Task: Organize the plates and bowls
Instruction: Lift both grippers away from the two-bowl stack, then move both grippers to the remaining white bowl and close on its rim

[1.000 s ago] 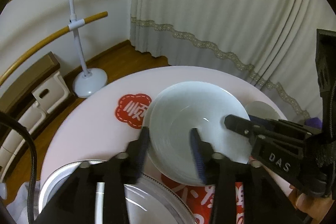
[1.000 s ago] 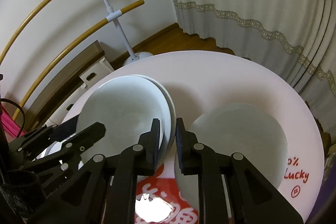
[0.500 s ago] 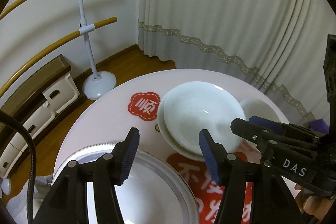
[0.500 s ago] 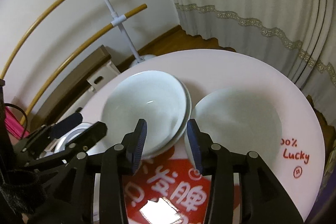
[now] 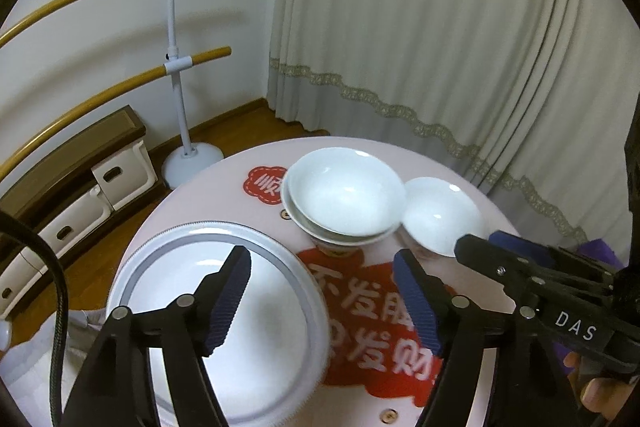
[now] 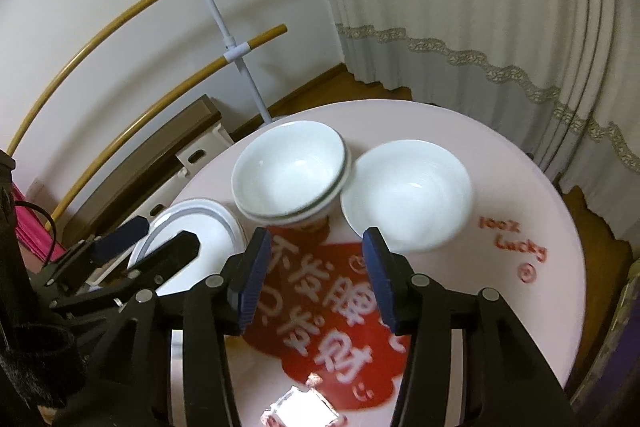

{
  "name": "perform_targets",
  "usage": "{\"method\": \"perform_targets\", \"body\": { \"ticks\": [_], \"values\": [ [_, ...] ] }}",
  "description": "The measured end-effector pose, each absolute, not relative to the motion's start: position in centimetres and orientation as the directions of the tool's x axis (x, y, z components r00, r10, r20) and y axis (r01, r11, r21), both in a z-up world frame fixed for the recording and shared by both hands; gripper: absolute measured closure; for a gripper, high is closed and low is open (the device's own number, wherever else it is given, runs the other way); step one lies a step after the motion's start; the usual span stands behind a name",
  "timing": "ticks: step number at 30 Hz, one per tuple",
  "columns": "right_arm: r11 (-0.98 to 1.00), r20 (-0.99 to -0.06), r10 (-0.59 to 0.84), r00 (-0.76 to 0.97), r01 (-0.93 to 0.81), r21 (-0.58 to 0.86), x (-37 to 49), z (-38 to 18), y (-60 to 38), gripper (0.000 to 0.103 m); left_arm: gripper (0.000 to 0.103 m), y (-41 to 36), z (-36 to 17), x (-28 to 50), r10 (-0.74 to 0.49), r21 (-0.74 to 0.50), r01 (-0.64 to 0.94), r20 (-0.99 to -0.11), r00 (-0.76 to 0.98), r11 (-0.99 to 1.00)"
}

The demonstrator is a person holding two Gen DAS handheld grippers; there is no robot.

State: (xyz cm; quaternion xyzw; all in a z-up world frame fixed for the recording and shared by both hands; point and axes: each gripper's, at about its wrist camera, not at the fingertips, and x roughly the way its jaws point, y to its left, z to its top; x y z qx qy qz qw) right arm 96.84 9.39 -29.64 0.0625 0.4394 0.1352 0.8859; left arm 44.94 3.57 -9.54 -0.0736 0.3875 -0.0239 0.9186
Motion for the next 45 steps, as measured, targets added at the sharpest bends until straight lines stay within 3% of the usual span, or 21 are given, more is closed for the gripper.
{"method": "perform_targets", "body": {
  "ticks": [10,25,27,31,34,41,42,44,45],
  "values": [
    [0.971,-0.747,0.237,0.621,-0.118,0.210,94.0,-28.4,3.9,0.048,0.024,0.3,-9.4,41.5,-0.120,-0.187,-0.019,-0.702,0.702,0.982],
    [0.952,-0.804,0.256,0.536,0.002,0.305,102.1,-35.7,-0.3,0.048,0.024,-4.6,-13.1,49.4,-0.055,-0.133,-0.075,-0.769,0.637,0.988],
    [0.948,-0.807,0.266,0.527,0.009,0.319,102.7,-36.7,-0.4,0.053,0.024,-4.7,-13.6,50.4,-0.051,-0.133,-0.084,-0.775,0.630,0.988],
    [0.934,-0.796,0.308,0.521,-0.006,0.358,103.1,-37.8,-0.8,0.077,0.024,-5.2,-14.3,51.4,-0.041,-0.125,-0.093,-0.784,0.619,0.988],
    [0.930,-0.790,0.322,0.521,-0.019,0.367,102.9,-37.9,-1.1,0.088,0.024,-5.7,-14.9,52.2,-0.044,-0.128,-0.095,-0.791,0.611,0.987],
    [0.924,-0.784,0.338,0.520,-0.027,0.381,102.5,-38.4,-1.8,0.088,0.028,-7.1,-16.2,54.0,-0.055,-0.121,-0.070,-0.795,0.604,0.990],
    [0.922,-0.782,0.344,0.520,-0.030,0.386,102.5,-38.5,-1.9,0.088,0.031,-7.3,-16.3,54.3,-0.058,-0.122,-0.066,-0.795,0.604,0.990],
    [0.922,-0.782,0.344,0.520,-0.029,0.386,102.5,-38.5,-2.1,0.089,0.049,-7.6,-16.7,55.1,-0.064,-0.118,-0.055,-0.805,0.590,0.991],
    [0.920,-0.779,0.348,0.521,-0.031,0.390,102.5,-38.6,-2.1,0.089,0.051,-7.6,-16.9,55.4,-0.073,-0.125,-0.050,-0.807,0.586,0.991]
  ]
}}
